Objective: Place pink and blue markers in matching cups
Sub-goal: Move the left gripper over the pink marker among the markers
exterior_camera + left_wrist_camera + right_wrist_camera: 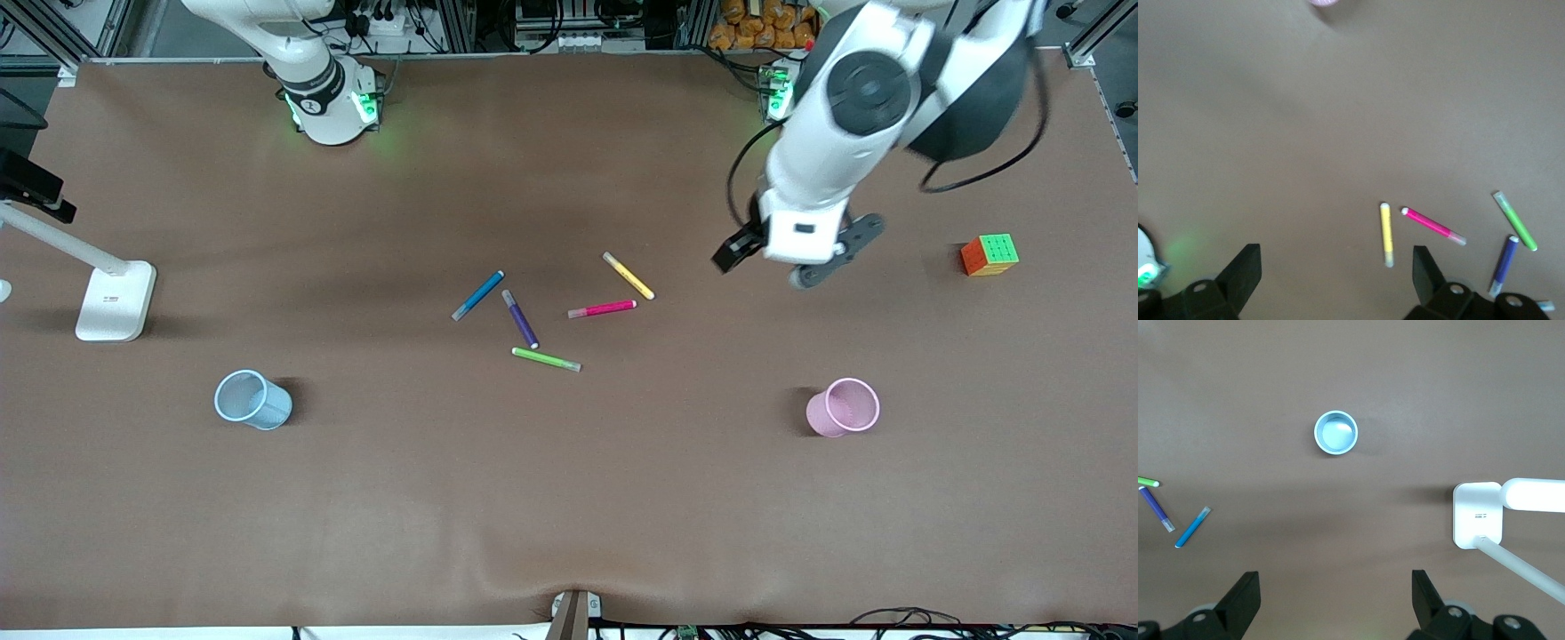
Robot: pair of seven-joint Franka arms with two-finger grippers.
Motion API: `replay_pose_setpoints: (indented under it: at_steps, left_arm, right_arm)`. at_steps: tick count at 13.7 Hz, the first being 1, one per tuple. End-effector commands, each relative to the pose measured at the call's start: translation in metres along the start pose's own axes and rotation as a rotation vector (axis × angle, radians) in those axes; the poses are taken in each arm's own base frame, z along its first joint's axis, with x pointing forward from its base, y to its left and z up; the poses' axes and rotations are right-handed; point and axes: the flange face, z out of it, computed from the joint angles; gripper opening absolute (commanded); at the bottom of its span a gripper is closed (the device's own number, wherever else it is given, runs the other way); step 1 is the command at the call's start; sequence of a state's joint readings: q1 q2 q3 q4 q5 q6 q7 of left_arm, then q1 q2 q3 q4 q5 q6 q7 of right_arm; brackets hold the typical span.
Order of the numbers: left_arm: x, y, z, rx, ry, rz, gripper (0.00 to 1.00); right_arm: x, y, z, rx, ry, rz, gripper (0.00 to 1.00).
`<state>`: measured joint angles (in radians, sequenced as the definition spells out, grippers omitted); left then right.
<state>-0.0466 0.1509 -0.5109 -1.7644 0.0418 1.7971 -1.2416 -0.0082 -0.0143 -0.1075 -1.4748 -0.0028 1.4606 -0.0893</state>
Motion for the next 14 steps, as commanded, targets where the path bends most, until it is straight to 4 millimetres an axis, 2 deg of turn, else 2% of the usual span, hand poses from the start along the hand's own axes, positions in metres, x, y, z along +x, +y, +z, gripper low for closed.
replay_pose_setpoints:
  at_steps: [1, 5, 6, 7, 8, 10, 11, 14]
  left_arm:
    - [-0.024, 0.034, 0.03, 0.012, 0.053, -0.072, 1.0]
    - [-0.061, 0.091, 0.08, 0.036, 0.059, -0.164, 1.0]
    - [-0.069, 0.099, 0.095, 0.054, 0.08, -0.179, 1.0]
    - [-0.073, 0.104, 0.109, 0.067, 0.084, -0.196, 1.0]
    - [-0.073, 0.111, 0.123, 0.065, 0.07, -0.221, 1.0]
    - [-0.082, 0.127, 0.149, 0.015, 0.037, -0.267, 1.0]
    - [-0.082, 0.133, 0.162, -0.009, 0.02, -0.314, 1.0]
    - [-0.097, 0.143, 0.19, -0.037, -0.009, -0.411, 1.0]
  right_arm:
    - [0.001, 0.005, 0.0, 0.015, 0.008, -0.001, 1.0]
    - [0.004, 0.006, 0.005, 0.016, -0.003, 0.001, 1.0]
    - [0.005, 0.008, 0.006, 0.016, -0.006, 0.006, 1.0]
    - [0.004, 0.018, 0.006, 0.015, -0.004, 0.024, 1.0]
    - [0.005, 0.02, 0.008, 0.017, -0.007, 0.027, 1.0]
    - [0.006, 0.019, 0.009, 0.017, -0.009, 0.025, 1.0]
    - [0.012, 0.019, 0.019, 0.017, -0.027, 0.024, 1.0]
    - [0.019, 0.02, 0.028, 0.02, -0.041, 0.021, 1.0]
